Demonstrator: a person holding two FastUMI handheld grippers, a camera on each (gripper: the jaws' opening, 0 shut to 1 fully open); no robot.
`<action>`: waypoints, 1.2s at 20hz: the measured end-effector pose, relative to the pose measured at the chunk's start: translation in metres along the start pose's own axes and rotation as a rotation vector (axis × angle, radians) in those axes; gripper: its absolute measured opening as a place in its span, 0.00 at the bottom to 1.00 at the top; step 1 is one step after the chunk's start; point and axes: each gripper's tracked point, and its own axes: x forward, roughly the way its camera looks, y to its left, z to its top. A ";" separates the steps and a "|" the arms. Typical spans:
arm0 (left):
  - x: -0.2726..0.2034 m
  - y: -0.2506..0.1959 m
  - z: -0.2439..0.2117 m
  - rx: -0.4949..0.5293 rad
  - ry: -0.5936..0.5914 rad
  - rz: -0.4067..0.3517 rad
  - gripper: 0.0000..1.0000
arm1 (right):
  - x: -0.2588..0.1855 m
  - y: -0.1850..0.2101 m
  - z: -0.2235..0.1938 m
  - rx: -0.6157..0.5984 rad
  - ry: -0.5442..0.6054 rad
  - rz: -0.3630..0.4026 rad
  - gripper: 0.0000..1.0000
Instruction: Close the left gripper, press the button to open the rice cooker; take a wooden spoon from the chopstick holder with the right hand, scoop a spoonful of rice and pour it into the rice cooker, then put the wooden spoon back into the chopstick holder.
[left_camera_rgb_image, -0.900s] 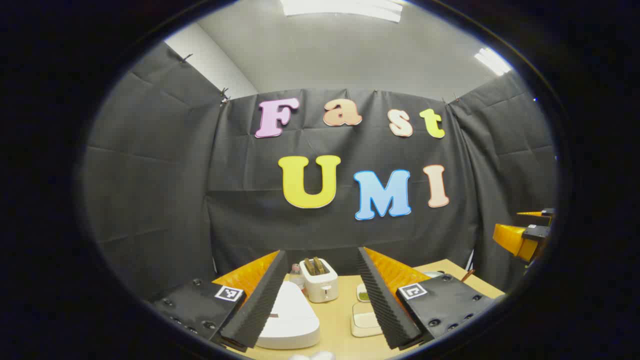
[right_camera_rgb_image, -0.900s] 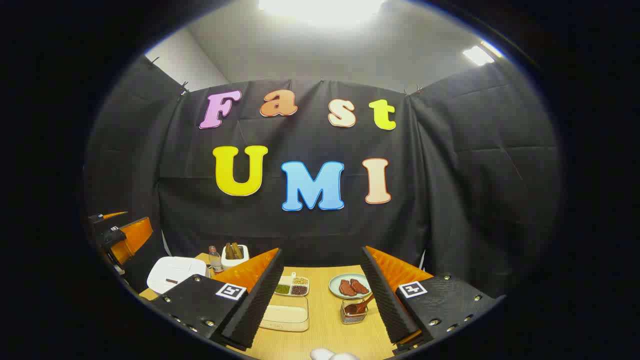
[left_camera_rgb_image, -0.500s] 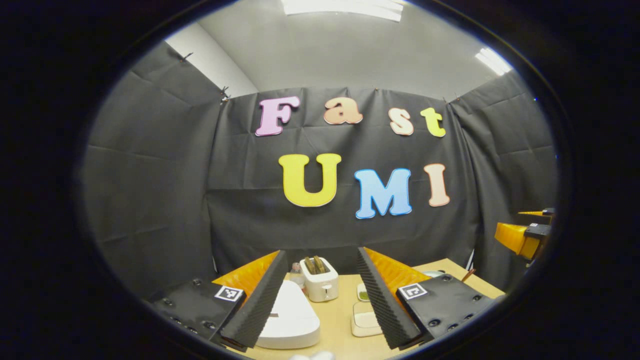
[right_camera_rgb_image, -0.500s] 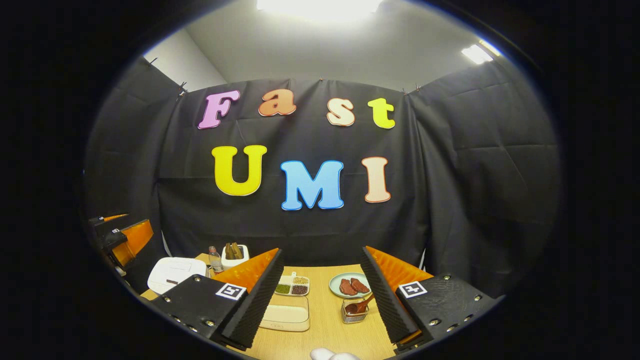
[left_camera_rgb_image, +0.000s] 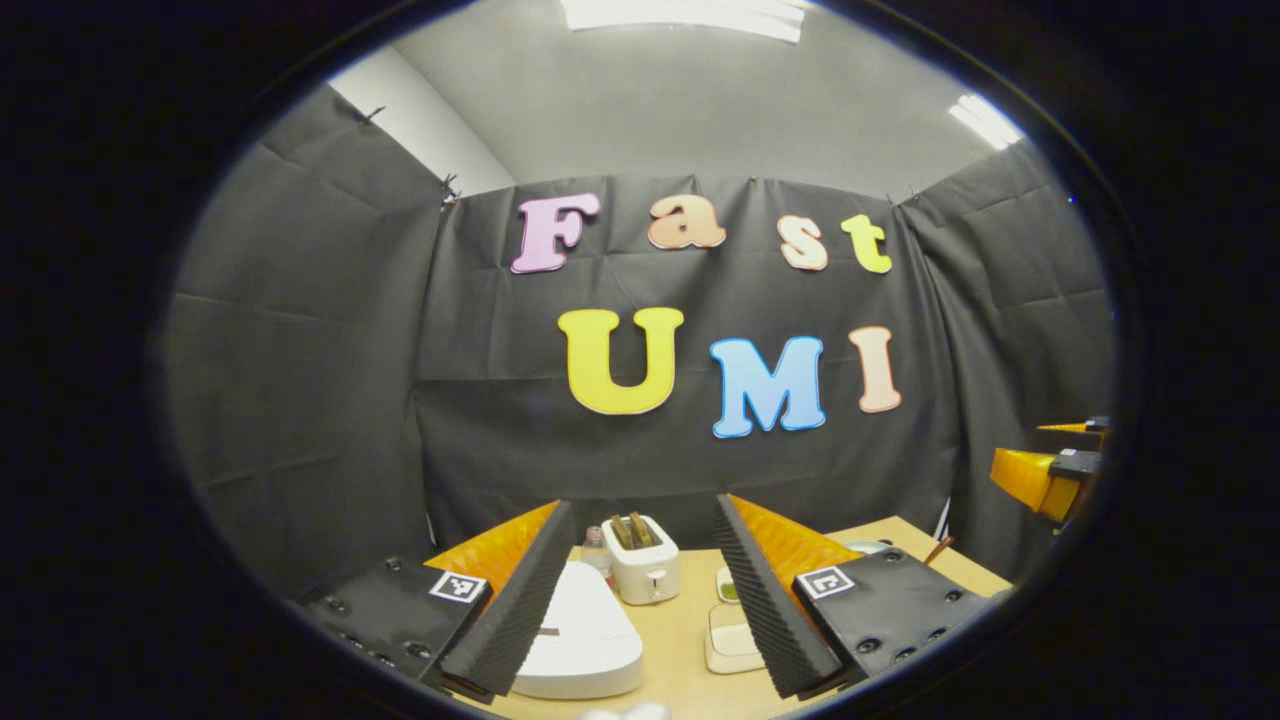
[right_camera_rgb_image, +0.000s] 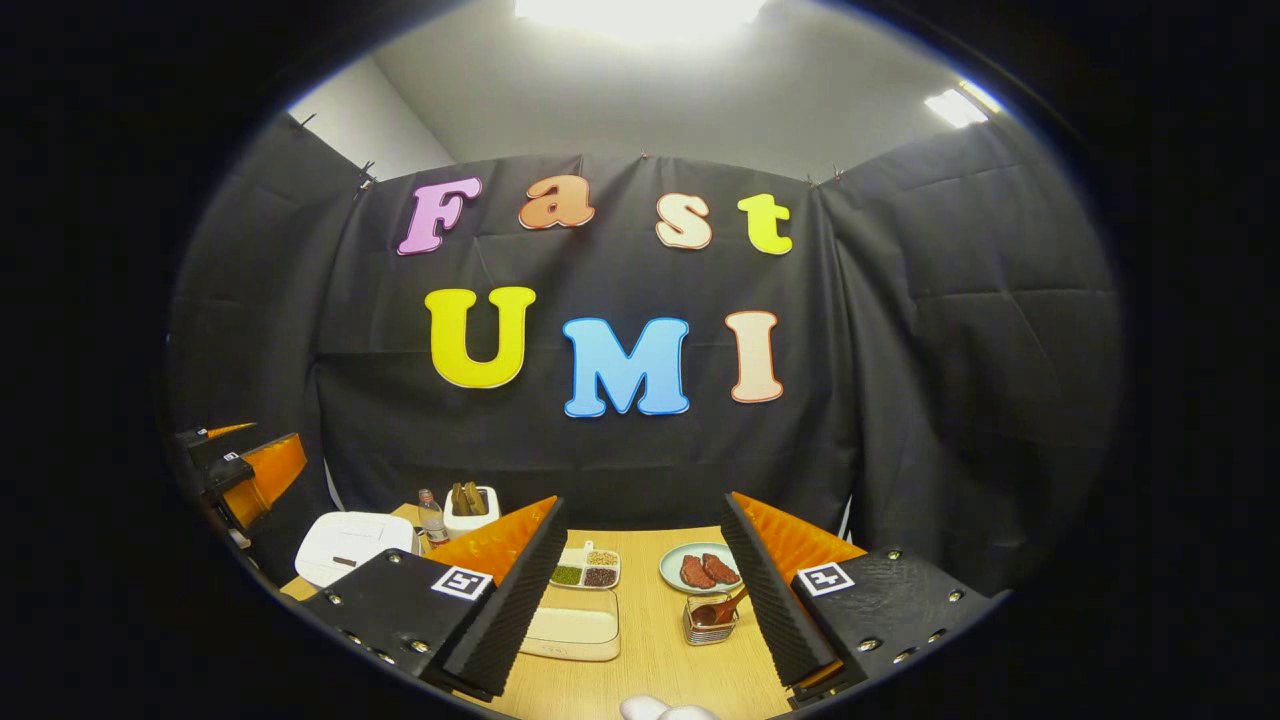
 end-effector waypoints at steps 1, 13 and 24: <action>0.000 0.000 -0.001 0.002 0.000 0.000 0.98 | 0.001 -0.001 0.000 -0.001 0.002 -0.001 0.95; 0.007 0.005 -0.006 -0.002 0.032 0.013 0.09 | 0.006 -0.002 -0.006 -0.004 0.017 -0.004 0.95; 0.079 0.091 -0.158 -0.085 0.397 0.206 0.09 | 0.018 -0.002 -0.025 -0.047 0.088 -0.004 0.95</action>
